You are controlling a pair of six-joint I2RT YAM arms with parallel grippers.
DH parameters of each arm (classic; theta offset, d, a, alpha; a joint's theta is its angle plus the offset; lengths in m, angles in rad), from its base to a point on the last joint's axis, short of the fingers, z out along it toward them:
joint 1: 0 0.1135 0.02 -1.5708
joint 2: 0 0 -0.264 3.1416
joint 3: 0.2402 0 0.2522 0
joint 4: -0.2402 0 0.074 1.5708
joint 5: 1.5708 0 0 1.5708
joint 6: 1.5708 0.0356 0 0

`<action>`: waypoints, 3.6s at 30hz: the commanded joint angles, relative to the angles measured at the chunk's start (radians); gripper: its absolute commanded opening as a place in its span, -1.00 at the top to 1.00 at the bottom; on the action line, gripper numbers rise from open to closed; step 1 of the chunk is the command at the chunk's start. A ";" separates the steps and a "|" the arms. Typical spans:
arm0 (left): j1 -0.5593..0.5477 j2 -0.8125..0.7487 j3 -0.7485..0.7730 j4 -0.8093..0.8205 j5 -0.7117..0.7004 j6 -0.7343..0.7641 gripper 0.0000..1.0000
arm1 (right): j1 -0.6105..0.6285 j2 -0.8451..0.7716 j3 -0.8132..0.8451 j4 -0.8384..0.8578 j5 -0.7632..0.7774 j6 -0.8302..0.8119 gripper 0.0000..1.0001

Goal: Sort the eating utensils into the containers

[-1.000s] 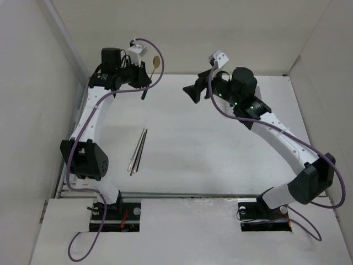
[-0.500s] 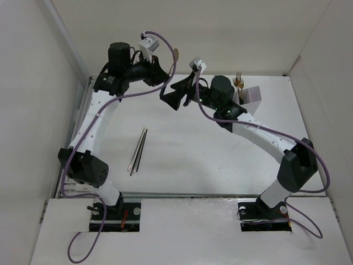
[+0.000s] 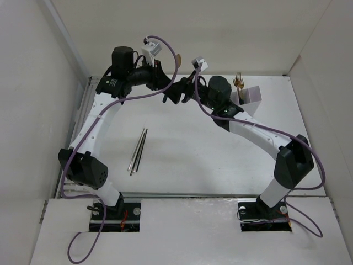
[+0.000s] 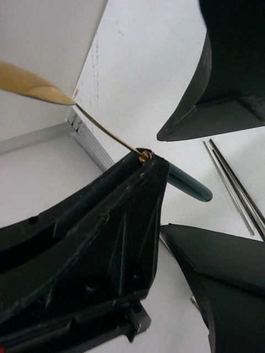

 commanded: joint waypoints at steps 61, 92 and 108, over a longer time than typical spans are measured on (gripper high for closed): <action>0.121 0.025 -0.295 -0.057 -0.710 0.091 -1.00 | -0.515 0.293 0.093 -0.457 0.384 -0.407 0.25; 0.097 0.143 -0.644 -0.077 -0.732 0.436 0.07 | -0.415 -0.075 -0.077 -0.457 0.492 -0.376 0.07; 0.097 0.063 -0.631 -0.077 -0.678 0.427 0.09 | -0.415 -0.084 -0.087 -0.457 0.501 -0.387 0.07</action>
